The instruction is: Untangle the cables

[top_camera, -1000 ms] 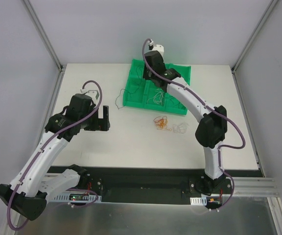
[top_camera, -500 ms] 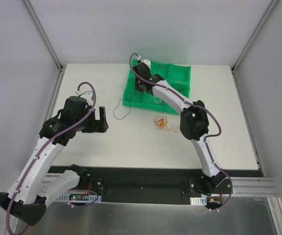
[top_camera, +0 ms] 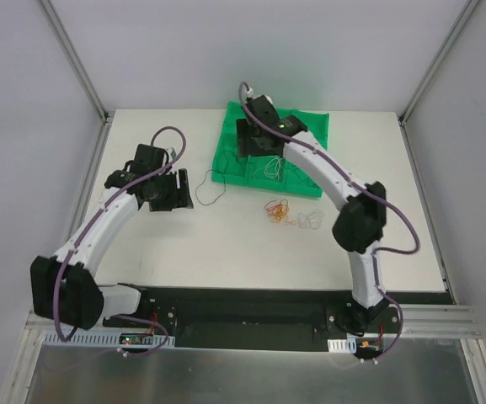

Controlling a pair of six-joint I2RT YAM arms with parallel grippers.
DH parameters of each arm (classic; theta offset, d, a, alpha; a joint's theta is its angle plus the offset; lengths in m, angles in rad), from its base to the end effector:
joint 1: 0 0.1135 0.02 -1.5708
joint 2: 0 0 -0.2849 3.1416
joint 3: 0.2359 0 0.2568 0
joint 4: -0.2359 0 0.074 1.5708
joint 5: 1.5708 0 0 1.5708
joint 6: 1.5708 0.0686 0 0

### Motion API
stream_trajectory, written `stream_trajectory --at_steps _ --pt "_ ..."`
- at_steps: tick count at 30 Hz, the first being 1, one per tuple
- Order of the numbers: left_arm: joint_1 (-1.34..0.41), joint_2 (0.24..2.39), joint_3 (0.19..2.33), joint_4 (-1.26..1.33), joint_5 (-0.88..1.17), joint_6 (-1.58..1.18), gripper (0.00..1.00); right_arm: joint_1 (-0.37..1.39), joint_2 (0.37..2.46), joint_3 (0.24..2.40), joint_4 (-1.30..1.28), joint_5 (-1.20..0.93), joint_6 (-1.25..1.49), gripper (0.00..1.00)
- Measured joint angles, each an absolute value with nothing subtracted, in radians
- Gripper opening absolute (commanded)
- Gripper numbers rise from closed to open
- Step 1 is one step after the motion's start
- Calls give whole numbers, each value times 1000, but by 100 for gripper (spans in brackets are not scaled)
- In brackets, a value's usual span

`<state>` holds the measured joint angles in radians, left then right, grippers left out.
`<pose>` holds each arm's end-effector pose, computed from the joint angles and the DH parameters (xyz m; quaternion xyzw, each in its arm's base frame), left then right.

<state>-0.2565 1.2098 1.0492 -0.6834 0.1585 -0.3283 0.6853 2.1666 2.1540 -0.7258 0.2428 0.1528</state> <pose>0.2581 -0.0789 0.2934 -0.0053 0.9322 -0.1730 0.3180 0.4241 0.3254 0.3115 -0.1916 0.8888 0.0621 0.4117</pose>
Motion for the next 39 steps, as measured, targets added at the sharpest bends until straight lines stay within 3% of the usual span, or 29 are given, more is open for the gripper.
stream_trajectory --at_steps 5,11,14,16,20,31,39 --pt "-214 1463 1068 -556 227 -267 69 638 1739 1828 -762 186 121 66" --pt "-208 1782 1200 -480 290 -195 58 519 1317 1485 -791 181 132 66" --pt "-208 1875 1270 -468 316 -191 47 487 1205 1367 -812 178 142 66" --pt "-208 1913 1313 -459 331 -196 35 474 1169 1320 -822 178 142 66" --pt "-208 1946 1359 -440 359 -221 0 445 1130 1285 -833 179 134 66" --pt "-282 1946 1415 -421 367 -309 0 398 1092 1291 -834 167 63 66" --pt "-353 2025 1718 -338 267 -332 0 396 1085 1291 -846 150 35 66"
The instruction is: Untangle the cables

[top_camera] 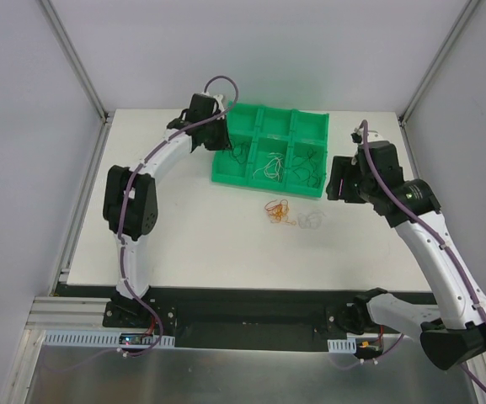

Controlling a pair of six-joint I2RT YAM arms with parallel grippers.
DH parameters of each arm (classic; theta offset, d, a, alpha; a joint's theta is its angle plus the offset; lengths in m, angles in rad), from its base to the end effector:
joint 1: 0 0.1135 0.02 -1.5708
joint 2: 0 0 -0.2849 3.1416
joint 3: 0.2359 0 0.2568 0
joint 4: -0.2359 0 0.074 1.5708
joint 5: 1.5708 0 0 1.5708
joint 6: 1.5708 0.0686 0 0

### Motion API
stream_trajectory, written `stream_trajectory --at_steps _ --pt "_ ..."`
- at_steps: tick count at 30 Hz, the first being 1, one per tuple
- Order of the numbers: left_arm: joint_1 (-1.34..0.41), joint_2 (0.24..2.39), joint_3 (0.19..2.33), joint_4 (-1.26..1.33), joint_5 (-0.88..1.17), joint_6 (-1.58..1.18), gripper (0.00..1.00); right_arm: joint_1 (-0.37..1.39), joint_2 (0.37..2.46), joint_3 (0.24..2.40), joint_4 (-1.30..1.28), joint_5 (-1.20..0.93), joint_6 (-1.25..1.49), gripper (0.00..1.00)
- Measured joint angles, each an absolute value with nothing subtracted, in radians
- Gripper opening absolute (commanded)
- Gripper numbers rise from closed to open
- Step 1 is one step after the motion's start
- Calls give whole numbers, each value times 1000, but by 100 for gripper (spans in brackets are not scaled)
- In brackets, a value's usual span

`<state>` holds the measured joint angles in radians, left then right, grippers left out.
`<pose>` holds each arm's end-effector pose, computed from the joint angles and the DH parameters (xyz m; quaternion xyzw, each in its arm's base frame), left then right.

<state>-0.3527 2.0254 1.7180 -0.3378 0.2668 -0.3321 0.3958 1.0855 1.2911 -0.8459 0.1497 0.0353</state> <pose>0.4754 -0.1943 0.2668 0.0685 0.8862 -0.2607 0.3768 0.2189 0.0804 0.3905 -0.1268 0.8828 0.0304 0.4513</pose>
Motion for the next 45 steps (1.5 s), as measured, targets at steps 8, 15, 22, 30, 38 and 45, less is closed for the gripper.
stream_trajectory --at_steps 8,15,22,30,38,45 --pt "-374 2223 1898 -311 147 -321 0 396 1071 1291 -884 149 33 65" --pt "-387 2320 1925 -336 119 -321 28 395 1073 1293 -905 144 44 65" --pt "-394 2241 1884 -347 101 -327 62 392 1124 1331 -911 127 68 65" --pt "-393 1972 1784 -357 140 -345 66 392 1235 1337 -897 85 110 65" --pt "-394 1656 1548 -406 218 -322 70 384 1404 1348 -836 7 175 66" --pt "-394 1341 1242 -496 303 -309 71 365 1544 1293 -741 -60 235 71"
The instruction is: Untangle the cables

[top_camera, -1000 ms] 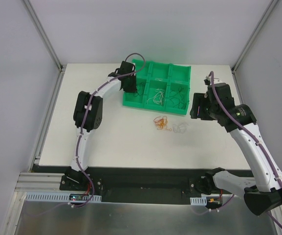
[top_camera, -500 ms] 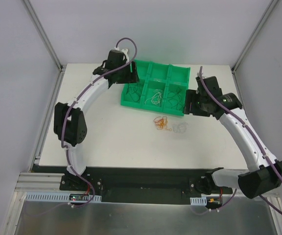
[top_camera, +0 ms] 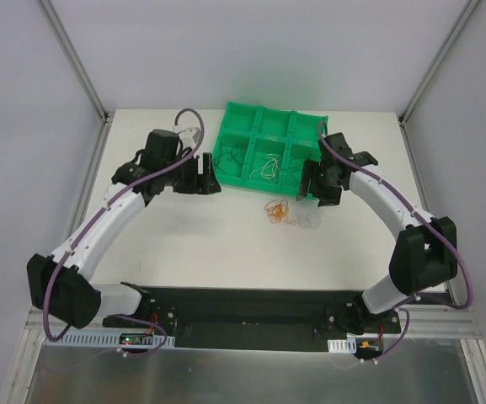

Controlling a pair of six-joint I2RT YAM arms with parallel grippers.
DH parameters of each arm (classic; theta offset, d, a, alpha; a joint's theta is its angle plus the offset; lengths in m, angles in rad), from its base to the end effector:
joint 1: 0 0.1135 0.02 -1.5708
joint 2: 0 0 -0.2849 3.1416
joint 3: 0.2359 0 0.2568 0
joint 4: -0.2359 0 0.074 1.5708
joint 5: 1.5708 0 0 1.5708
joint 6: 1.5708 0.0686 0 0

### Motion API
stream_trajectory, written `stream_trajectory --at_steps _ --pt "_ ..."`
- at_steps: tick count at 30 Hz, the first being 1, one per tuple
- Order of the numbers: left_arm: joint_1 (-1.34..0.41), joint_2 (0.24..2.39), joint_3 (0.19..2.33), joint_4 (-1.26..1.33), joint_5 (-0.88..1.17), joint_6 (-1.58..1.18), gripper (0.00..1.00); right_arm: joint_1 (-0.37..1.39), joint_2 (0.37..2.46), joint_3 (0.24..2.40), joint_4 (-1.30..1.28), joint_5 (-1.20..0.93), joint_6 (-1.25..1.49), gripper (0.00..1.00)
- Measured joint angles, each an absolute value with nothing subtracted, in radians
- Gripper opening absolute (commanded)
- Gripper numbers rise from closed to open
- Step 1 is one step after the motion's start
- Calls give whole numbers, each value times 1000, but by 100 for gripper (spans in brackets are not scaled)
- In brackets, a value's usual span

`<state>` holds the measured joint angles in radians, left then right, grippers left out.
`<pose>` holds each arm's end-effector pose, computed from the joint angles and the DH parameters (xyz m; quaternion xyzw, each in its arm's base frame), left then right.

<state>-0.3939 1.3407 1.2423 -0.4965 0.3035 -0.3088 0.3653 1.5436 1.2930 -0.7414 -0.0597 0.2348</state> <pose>0.2922 -0.1436 0.3479 0.1080 0.8693 -0.2849 0.3892 0.3226 0.1278 0.2752 -0.0710 0.9554 0.1116 0.2641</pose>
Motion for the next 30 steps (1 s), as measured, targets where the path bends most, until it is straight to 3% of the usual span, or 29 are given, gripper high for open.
stream_trajectory --at_steps 6,14,23,28,30 --pt "-394 1174 1077 -550 370 -333 70 300 1583 1182 -701 -60 243 70" --pt "-394 1175 1093 -596 383 -306 71 260 1598 1050 -616 -70 262 66" --pt "-406 1234 1137 -602 385 -282 70 260 1664 1034 -534 -67 316 33" --pt "-406 1236 1137 -609 385 -277 70 260 1663 1032 -518 -49 323 4" --pt "-407 1237 1137 -610 385 -277 70 260 1660 1027 -512 -41 323 0"
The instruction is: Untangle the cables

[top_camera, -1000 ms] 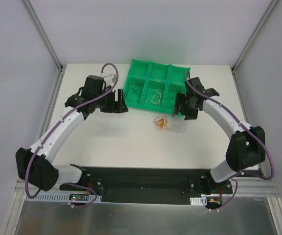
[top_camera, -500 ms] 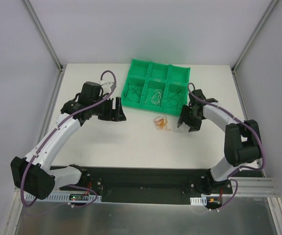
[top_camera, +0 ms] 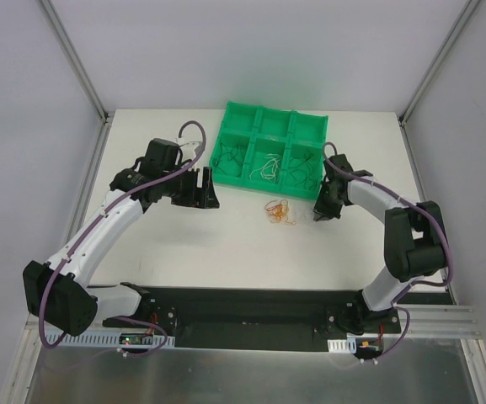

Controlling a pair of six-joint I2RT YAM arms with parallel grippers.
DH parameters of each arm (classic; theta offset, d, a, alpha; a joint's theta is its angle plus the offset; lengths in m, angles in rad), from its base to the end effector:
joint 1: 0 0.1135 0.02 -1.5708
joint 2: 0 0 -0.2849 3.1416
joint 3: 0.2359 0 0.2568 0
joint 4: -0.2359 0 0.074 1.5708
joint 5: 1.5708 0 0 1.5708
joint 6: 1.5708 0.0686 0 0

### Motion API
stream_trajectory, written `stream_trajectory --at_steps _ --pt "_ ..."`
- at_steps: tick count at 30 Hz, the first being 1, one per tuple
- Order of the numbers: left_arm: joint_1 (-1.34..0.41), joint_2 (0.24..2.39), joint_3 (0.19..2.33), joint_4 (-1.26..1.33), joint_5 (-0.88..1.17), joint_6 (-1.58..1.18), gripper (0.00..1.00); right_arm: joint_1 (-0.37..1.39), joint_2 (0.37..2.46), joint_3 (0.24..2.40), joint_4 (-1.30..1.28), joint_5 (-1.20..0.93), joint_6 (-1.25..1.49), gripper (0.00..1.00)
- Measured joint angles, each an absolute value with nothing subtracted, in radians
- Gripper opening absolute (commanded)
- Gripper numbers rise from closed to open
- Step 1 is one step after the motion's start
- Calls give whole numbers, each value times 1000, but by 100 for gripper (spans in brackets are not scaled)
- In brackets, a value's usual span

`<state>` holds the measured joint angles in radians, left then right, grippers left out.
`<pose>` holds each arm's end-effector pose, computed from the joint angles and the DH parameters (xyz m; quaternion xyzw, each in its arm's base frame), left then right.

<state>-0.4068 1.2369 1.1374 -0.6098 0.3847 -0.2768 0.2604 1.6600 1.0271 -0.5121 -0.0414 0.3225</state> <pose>0.2520 -0.1366 0.3280 0.1376 0.8848 -0.3010 0.3279 0.3289 0.0906 0.1682 0.0260 0.9769 0.0801 0.1965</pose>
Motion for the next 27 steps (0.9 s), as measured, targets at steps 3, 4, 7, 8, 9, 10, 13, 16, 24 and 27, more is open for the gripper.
stream_trajectory --at_steps 3,4,7,8,9,10,13,16,24,27 --pt "-407 1238 1137 -611 385 -277 70 260 1629 1011 -512 -39 304 0" --pt "-407 1240 1137 -611 385 -277 70 260 1612 1004 -513 -42 296 0" --pt "-416 1245 1137 -611 390 -277 68 260 1527 985 -511 -78 242 0" --pt "-420 1248 1137 -611 396 -277 68 262 1491 979 -505 -110 220 1" --pt "-421 1253 1138 -610 410 -276 68 262 1462 973 -495 -137 202 1" --pt "-424 1259 1138 -609 430 -276 69 266 1427 963 -476 -178 182 1" --pt "-426 1293 1139 -593 519 -276 72 300 1339 947 -430 -302 131 1" --pt "-426 1345 1141 -562 633 -279 73 365 1292 947 -383 -397 95 1" --pt "-427 1420 1142 -502 800 -307 61 570 1286 915 -226 -498 73 0" --pt "-427 1440 1142 -487 852 -315 65 628 1286 902 -164 -506 73 0"
